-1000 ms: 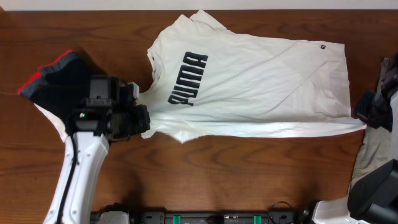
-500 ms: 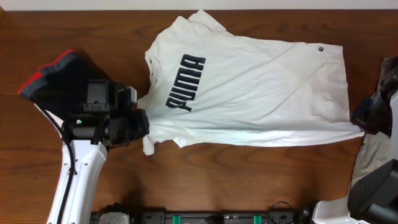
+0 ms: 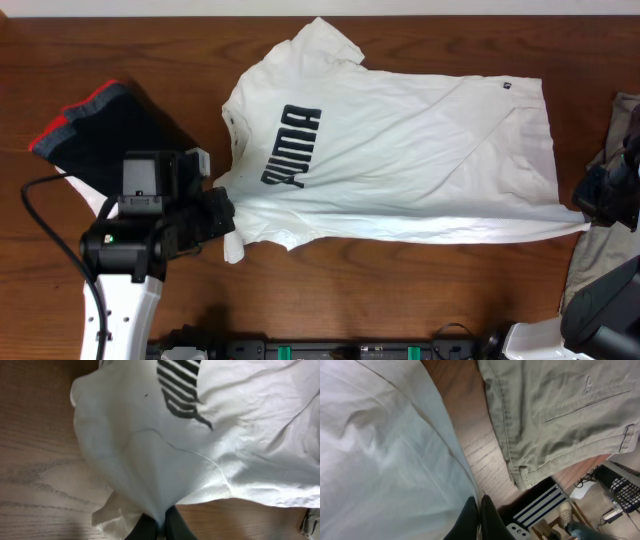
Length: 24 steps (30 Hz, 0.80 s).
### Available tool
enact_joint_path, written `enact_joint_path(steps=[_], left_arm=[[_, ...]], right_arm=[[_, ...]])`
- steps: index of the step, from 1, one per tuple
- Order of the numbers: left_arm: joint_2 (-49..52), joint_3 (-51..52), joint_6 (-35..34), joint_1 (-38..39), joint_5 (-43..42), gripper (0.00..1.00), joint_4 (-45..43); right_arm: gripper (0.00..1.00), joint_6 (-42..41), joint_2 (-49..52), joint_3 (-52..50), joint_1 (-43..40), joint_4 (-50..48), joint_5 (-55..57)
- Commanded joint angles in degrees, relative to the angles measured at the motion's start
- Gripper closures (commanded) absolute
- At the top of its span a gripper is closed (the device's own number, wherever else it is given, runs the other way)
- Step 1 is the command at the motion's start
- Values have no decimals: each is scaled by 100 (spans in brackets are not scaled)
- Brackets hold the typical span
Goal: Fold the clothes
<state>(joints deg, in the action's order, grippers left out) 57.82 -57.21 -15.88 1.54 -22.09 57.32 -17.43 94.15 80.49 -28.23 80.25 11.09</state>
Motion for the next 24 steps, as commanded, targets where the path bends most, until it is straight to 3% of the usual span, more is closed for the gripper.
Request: enact_joint_path(steps=[1,14,24], left_arm=[[-105,-87,-127,-35,70,94,28],[-131,-87,-291,-35,63,94,369],[57,-87,-291,-35,125,94,-686]], right_arm=[[99,-68,-68,-35,-26,59,-70],[99,-9,-898,-280,-26,229,-107],[99,269,-938,-765,-22,-496,-555]])
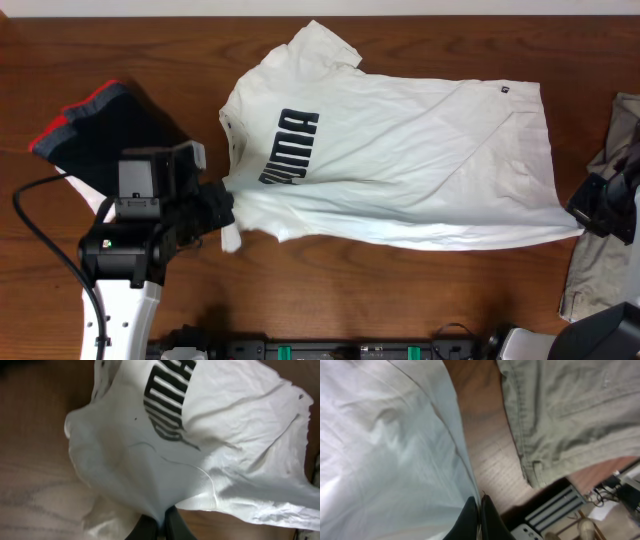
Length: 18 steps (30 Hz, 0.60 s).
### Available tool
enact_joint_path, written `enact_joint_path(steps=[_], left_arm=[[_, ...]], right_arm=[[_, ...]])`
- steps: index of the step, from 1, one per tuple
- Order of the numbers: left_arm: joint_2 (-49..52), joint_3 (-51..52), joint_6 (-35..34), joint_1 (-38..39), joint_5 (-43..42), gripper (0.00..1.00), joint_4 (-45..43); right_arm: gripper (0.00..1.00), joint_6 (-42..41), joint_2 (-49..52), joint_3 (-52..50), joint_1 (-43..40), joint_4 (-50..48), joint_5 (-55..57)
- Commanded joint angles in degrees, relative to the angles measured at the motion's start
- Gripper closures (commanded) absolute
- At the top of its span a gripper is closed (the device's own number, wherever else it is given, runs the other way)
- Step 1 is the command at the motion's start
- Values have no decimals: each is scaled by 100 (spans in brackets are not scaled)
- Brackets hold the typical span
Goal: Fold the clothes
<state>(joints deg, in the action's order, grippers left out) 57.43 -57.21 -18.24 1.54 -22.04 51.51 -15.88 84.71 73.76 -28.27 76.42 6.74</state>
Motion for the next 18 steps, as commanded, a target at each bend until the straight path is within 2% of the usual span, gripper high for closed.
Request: enact_joint_path(steps=[1,8,18], left_arm=[[179,-85,-55,-35,219,94,-133],[973,-85,-57,-35,452,94,-487],[1843,-85,-52,-35,457,94,-1176]], right_arm=[[99,114,7,-120,-17,-201,-120],[98,116,153,-199,-17,-739,-120],[99,44,992,-199,-17,-1119,-238]])
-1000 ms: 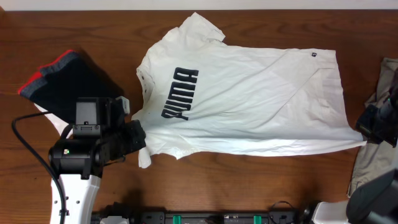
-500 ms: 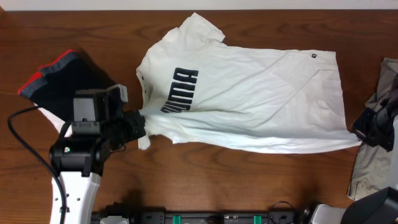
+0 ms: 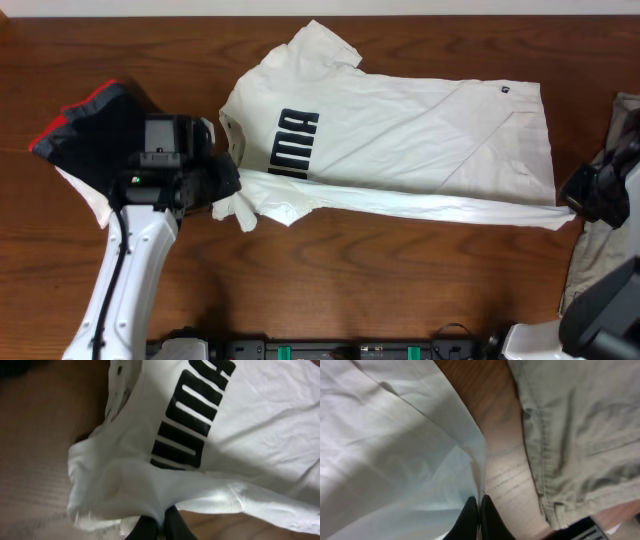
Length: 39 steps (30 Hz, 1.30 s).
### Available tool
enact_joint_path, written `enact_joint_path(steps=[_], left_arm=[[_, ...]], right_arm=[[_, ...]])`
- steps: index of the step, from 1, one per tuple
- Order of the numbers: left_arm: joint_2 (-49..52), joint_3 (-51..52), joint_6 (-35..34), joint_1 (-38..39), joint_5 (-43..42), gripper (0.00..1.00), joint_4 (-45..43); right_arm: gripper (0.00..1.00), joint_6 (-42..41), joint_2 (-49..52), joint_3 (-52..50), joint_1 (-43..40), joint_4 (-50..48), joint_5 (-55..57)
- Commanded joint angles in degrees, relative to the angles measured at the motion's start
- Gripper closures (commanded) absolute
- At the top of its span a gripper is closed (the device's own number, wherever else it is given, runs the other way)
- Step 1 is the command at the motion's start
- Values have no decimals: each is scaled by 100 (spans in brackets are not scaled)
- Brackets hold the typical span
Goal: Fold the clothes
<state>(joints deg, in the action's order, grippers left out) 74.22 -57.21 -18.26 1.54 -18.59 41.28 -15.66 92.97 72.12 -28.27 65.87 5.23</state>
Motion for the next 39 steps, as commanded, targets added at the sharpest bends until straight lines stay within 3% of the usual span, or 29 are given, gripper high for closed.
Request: enact_joint_path(steps=[1,18,39], left_arm=[[234,-85,-50,-35,111,94,-264],[1228,-83,-50,-33,109,94,-1276],[1530,-74,-46,68,133,94,-2076]], right_arm=[[99,20,225,-35,-17,-116,-127],[99,-105,380,-35,-15,-984,-415],[97,-251,610,-68,393,-1698,-417]])
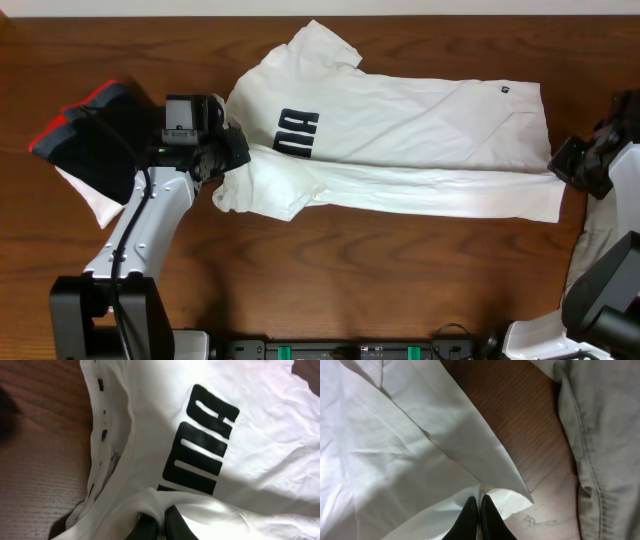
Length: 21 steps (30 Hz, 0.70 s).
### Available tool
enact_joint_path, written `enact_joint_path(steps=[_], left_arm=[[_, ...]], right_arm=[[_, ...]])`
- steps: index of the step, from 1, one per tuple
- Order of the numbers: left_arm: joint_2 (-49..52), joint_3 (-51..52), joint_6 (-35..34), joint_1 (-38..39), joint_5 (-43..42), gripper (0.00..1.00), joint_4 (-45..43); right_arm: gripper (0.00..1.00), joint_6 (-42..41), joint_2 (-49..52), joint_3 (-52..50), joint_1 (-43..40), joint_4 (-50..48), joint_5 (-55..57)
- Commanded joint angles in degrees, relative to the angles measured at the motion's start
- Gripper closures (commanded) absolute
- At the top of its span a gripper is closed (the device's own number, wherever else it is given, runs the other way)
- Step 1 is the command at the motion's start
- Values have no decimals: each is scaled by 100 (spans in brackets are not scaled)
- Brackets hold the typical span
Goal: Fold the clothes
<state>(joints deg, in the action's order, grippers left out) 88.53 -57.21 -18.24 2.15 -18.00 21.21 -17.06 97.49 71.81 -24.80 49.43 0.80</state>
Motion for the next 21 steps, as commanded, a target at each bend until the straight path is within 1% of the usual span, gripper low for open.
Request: enact_joint_path(steps=[1,13,15,16,18,19,20,21], left_arm=[[131,-74,-48,7,74,94,-96],[595,-74,-46,7,72,94,-380],[623,-74,-44,7,72,93,-385],[634,-74,-24,7,72,89,-391],[634,-74,-24,7,72,69,-393],[634,-74,-24,7,72,63,-396],[634,-74,-24,7,72,57,-396],[634,-74,-24,7,72,52,-396]], right_arm=[[97,-111,199,-37,48,-81,26],[94,-111,872,-37,87,-326,26],[91,-111,951,-37,87,-358,26],[85,-111,973,-37,87,-363,28],[74,-109,990,-37,85,-372,50],[68,-109,990,-37,85,-385,61],[59,-109,988,-37,85,-398,70],[54,-96,988,-35,83,-409,70]])
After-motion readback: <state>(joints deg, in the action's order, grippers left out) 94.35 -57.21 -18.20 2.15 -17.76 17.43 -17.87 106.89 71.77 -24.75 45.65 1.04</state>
